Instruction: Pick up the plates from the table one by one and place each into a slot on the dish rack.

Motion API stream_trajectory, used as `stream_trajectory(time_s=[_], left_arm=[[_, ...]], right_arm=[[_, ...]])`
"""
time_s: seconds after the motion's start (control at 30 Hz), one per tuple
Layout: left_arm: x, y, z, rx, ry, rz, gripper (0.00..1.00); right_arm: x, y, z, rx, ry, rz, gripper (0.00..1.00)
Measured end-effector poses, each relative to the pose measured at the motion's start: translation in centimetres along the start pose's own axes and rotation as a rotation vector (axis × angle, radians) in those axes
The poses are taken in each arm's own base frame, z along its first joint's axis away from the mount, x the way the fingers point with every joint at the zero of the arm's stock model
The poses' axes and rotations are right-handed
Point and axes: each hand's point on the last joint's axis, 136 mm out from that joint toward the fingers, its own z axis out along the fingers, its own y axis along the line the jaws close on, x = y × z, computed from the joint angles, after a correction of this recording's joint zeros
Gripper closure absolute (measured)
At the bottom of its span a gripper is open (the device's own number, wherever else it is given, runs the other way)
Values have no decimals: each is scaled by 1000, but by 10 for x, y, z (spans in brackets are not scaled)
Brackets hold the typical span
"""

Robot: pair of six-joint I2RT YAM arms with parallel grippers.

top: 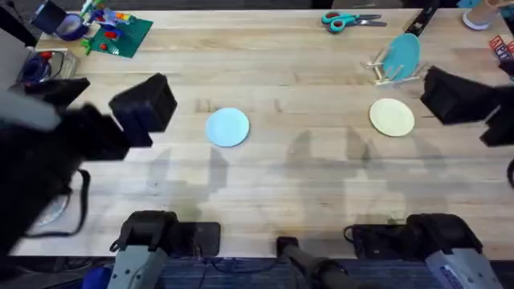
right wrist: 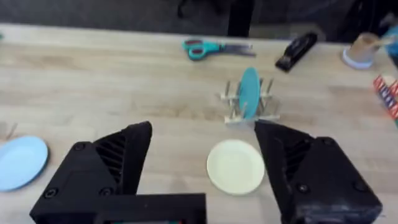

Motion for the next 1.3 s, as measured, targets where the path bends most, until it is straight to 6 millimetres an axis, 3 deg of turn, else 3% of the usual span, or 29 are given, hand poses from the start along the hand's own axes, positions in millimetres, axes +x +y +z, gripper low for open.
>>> stream_trajectory(time_s=[0.4,0.57,0.77,1.0,1.03,1.2,1.3], left_arm=[[-27,-3,29,-32,412,-1,7],[-29,-3,43,-45,558,-3,7],[-25,-2,58,-53,652,-4,7],[-18,-1,58,-56,693,-5,8],[-18,-1,58,-56,694,-6,92],[-16,-2,57,-55,704,-5,886],[-15,-4,56,-41,708,-7,957]], right_arm=[[-7,-2,28,-15,387,22,6],[-2,-2,35,-19,488,27,7],[3,-2,37,-20,529,30,9],[1,-2,35,-20,519,29,9],[1,-2,34,-20,517,29,9],[0,-2,33,-20,512,29,7],[0,-2,33,-20,512,29,7]])
